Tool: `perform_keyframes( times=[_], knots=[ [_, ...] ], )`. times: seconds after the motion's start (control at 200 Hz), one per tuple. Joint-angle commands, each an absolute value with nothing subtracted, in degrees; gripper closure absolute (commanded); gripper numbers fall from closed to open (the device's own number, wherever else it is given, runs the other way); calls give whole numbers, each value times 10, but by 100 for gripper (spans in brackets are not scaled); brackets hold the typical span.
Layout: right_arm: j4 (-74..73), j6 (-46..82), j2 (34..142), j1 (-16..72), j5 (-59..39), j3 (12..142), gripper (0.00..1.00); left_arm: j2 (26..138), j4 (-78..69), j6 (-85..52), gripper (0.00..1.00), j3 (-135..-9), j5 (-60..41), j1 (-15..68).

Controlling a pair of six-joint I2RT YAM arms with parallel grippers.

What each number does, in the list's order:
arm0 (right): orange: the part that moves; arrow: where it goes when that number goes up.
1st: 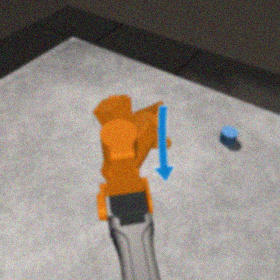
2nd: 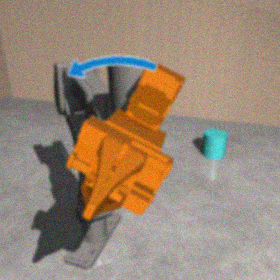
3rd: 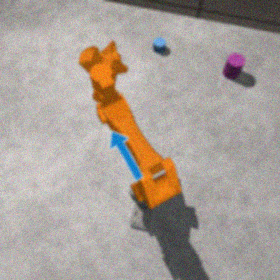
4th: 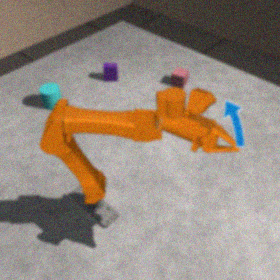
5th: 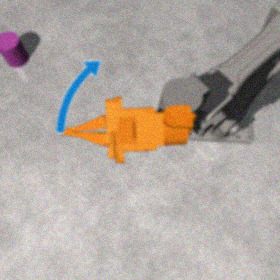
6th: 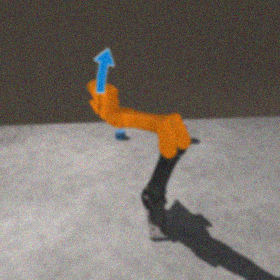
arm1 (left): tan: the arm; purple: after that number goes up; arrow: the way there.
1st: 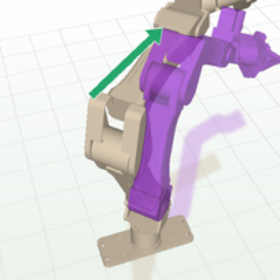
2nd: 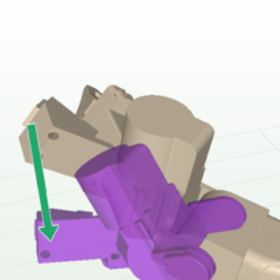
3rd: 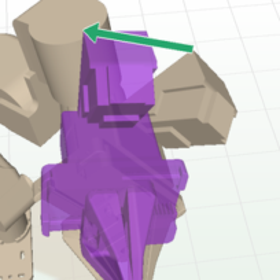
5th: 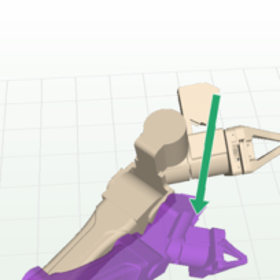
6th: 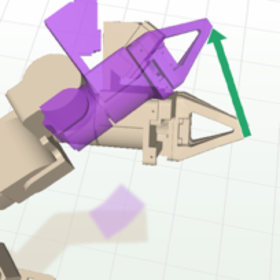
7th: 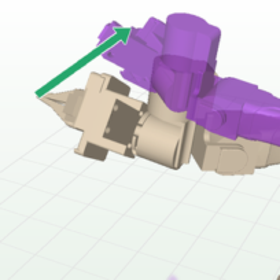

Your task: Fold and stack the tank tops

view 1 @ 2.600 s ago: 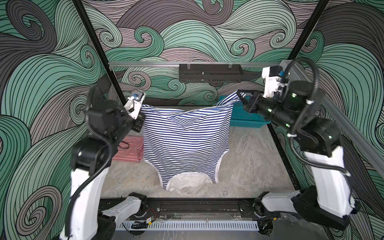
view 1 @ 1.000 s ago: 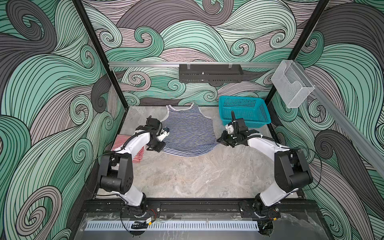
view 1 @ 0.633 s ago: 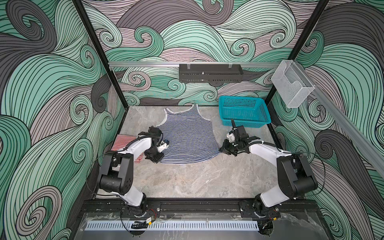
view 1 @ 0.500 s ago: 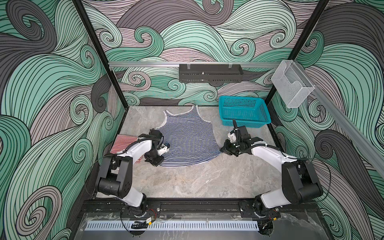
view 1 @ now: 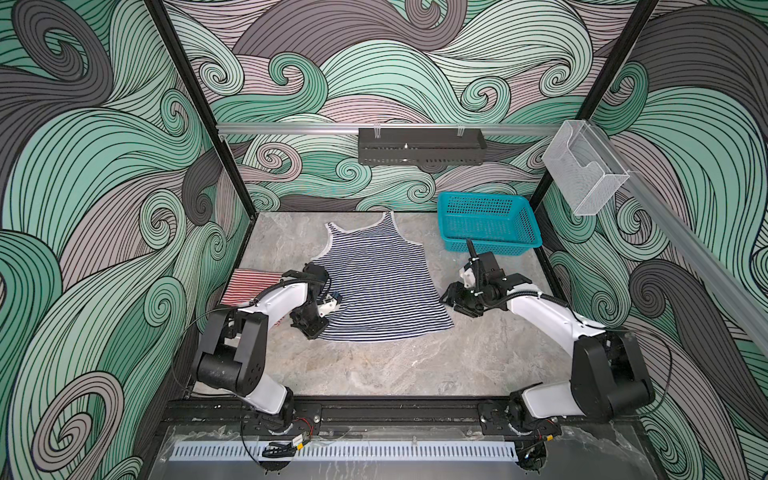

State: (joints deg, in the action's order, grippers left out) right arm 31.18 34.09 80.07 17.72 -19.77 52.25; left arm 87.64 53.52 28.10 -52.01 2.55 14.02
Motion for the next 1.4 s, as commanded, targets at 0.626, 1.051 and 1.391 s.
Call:
perform_keyframes(
  times=[0.626,1.051,1.391],
  knots=[
    [321,352,705,89,-291,698,54,895,485,227,68,-629,80,132],
    [334,352,693,-37,-317,665,50,986,444,229,69,-697,97,131],
    [217,422,699,100,-291,534,50,1132,469,223,69,-856,120,134]
  ],
)
